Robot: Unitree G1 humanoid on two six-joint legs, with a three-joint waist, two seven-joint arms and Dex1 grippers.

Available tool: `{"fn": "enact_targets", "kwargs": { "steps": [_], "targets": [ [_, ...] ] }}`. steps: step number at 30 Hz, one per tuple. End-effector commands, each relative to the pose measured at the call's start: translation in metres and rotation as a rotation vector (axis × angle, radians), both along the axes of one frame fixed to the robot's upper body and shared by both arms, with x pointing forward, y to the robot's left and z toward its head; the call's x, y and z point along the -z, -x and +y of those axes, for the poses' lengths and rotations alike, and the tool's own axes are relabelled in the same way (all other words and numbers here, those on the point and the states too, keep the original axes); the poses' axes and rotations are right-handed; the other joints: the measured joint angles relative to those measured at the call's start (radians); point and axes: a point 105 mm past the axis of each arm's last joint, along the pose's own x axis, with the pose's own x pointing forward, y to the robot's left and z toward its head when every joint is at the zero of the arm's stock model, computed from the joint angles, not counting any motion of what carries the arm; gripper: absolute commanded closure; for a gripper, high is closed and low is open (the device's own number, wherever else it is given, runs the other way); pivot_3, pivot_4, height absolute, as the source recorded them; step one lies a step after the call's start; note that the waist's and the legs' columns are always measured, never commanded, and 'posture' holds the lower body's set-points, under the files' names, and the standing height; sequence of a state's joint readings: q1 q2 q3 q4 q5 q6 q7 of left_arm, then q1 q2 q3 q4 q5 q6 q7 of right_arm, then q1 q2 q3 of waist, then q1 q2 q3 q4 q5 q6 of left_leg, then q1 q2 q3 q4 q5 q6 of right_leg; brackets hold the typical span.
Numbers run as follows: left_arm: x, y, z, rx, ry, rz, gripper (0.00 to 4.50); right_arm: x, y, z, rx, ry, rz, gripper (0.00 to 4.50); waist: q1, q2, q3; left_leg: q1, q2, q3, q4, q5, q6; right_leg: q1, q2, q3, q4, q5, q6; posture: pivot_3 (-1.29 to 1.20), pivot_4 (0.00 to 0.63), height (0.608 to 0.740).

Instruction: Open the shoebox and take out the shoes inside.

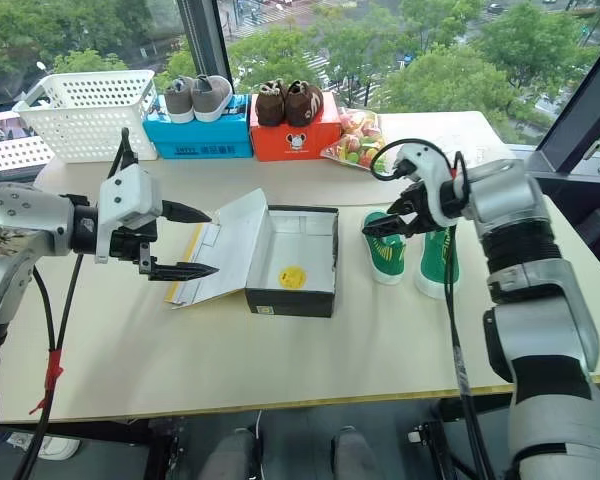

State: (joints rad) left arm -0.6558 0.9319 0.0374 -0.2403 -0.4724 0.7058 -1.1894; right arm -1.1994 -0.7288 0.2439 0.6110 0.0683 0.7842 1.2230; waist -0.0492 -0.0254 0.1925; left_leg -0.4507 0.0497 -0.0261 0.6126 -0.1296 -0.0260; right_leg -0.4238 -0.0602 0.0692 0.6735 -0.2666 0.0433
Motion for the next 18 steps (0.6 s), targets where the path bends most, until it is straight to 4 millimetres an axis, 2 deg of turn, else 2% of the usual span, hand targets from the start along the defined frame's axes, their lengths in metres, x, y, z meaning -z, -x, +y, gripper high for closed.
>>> {"fn": "enact_targets", "kwargs": {
  "steps": [1, 3, 5, 7, 9, 10, 12, 14, 16, 18],
  "targets": [
    [-0.014, 0.009, 0.008, -0.042, 0.158, -0.03, 0.0, -0.066, 0.024, 0.014, -0.08, -0.143, -0.151, 0.05, -0.002, 0.0, 0.0, 0.0, 0.0, 0.0, 0.0, 0.0, 0.0, 0.0, 0.0, 0.0, 0.0, 0.0, 0.0, 0.0, 0.15, 0.74],
    [-0.016, 0.009, 0.013, -0.097, 0.248, -0.043, 0.0, -0.079, 0.038, 0.021, -0.121, -0.184, -0.191, 0.05, -0.004, 0.0, 0.0, 0.001, 0.0, 0.0, -0.001, 0.0, 0.0, 0.0, 0.0, 0.001, 0.0, 0.0, 0.0, 0.0, 0.15, 0.74],
    [-0.01, 0.015, 0.012, -0.15, 0.32, -0.085, 0.0, -0.092, 0.063, 0.025, -0.245, -0.276, -0.376, 0.05, 0.0, -0.001, 0.0, 0.001, 0.001, -0.001, -0.001, 0.0, 0.0, 0.0, 0.001, 0.0, 0.0, 0.0, 0.0, 0.0, 0.15, 0.74],
    [-0.007, 0.023, 0.013, -0.2, 0.399, -0.122, 0.0, -0.101, 0.081, 0.017, -0.234, -0.445, -0.436, 0.05, 0.007, -0.002, -0.001, 0.005, 0.001, -0.001, -0.002, -0.002, 0.0, 0.006, 0.0, 0.0, -0.003, 0.0, 0.0, 0.0, 0.15, 0.74],
    [-0.015, 0.027, 0.024, -0.309, 0.532, -0.203, 0.0, -0.101, 0.087, 0.004, -0.144, -0.659, -0.389, 0.05, 0.012, -0.002, -0.001, 0.004, 0.001, 0.0, 0.0, -0.002, 0.0, 0.007, 0.0, 0.0, -0.004, 0.001, 0.001, 0.0, 0.15, 0.74],
    [-0.016, 0.028, 0.029, -0.343, 0.585, -0.198, 0.0, -0.094, 0.091, 0.001, -0.122, -0.704, -0.345, 0.05, 0.014, -0.002, -0.001, 0.005, 0.001, 0.0, 0.003, -0.002, 0.0, 0.009, -0.001, 0.0, -0.003, 0.001, 0.001, 0.0, 0.15, 0.74],
    [0.0, 0.029, 0.04, -0.418, 0.632, -0.115, 0.0, -0.082, 0.094, -0.006, -0.077, -0.762, -0.345, 0.05, 0.021, -0.003, -0.002, 0.006, 0.0, -0.001, 0.004, -0.001, -0.001, 0.01, 0.0, 0.0, -0.003, 0.003, 0.001, 0.0, 0.15, 0.74],
    [0.024, 0.031, 0.048, -0.5, 0.625, -0.053, 0.0, -0.063, 0.084, -0.022, 0.115, -0.773, -0.4, 0.05, 0.021, -0.003, -0.004, 0.015, 0.001, -0.001, 0.003, -0.002, -0.001, 0.02, 0.0, 0.0, -0.006, 0.003, 0.001, 0.0, 0.15, 0.74],
    [0.048, 0.034, 0.052, -0.563, 0.596, -0.021, 0.0, -0.031, 0.074, -0.046, 0.361, -0.712, -0.484, 0.05, 0.018, -0.004, -0.004, 0.021, 0.001, 0.0, 0.002, -0.002, -0.001, 0.027, 0.0, 0.0, -0.01, 0.002, 0.002, 0.0, 0.15, 0.74],
    [0.077, 0.034, 0.055, -0.623, 0.504, -0.04, 0.0, 0.004, 0.078, -0.066, 0.526, -0.562, -0.578, 0.05, 0.017, -0.007, -0.009, 0.023, 0.001, 0.001, -0.001, -0.002, -0.001, 0.029, 0.0, 0.0, -0.014, 0.001, 0.003, 0.0, 0.15, 0.74]
  ]
}}
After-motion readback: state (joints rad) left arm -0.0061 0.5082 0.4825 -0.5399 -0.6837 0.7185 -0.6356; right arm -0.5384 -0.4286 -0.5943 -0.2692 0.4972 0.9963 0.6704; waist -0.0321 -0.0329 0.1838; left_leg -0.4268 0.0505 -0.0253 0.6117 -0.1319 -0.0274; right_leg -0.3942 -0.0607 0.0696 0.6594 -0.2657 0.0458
